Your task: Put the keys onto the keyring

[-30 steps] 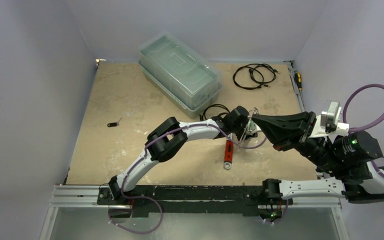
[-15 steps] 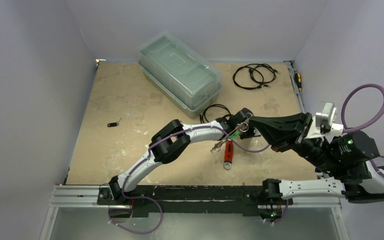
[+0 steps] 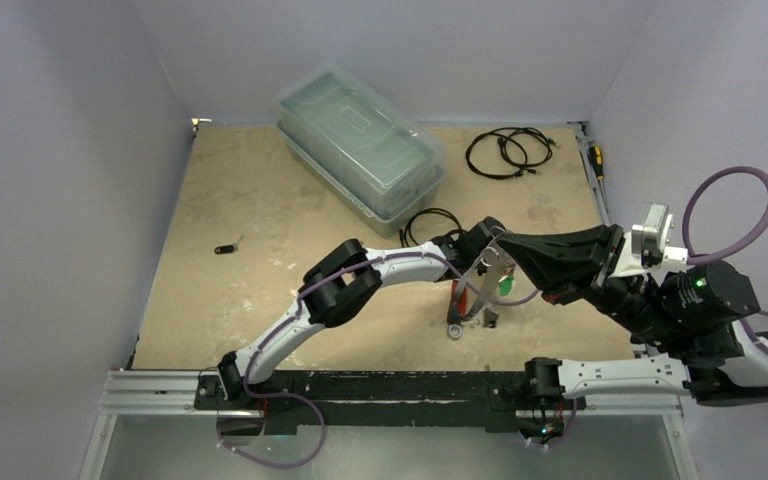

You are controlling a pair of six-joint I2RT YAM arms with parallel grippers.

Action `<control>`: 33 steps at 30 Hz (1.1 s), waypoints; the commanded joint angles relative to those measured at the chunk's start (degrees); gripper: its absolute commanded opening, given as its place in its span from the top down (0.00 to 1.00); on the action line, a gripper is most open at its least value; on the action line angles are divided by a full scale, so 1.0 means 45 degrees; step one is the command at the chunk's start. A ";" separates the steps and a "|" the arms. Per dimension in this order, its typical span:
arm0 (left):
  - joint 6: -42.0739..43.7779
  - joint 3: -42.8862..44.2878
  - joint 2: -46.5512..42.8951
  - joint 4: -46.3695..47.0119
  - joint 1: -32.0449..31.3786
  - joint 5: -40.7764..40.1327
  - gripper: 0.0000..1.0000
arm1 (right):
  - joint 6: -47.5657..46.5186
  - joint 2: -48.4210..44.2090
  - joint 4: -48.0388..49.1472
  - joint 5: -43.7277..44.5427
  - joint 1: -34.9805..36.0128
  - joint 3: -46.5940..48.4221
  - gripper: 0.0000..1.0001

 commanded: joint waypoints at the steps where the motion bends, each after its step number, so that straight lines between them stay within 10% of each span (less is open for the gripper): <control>1: -0.0347 -0.0864 -0.0372 -0.0478 0.0057 0.0698 1.00 | 0.0123 0.0231 0.0639 -0.0147 0.0040 0.0486 1.00; 33: -0.5779 -0.6547 -0.5271 0.4830 0.0712 0.4096 1.00 | -0.0128 0.0452 0.1454 0.0171 0.0035 -0.0080 1.00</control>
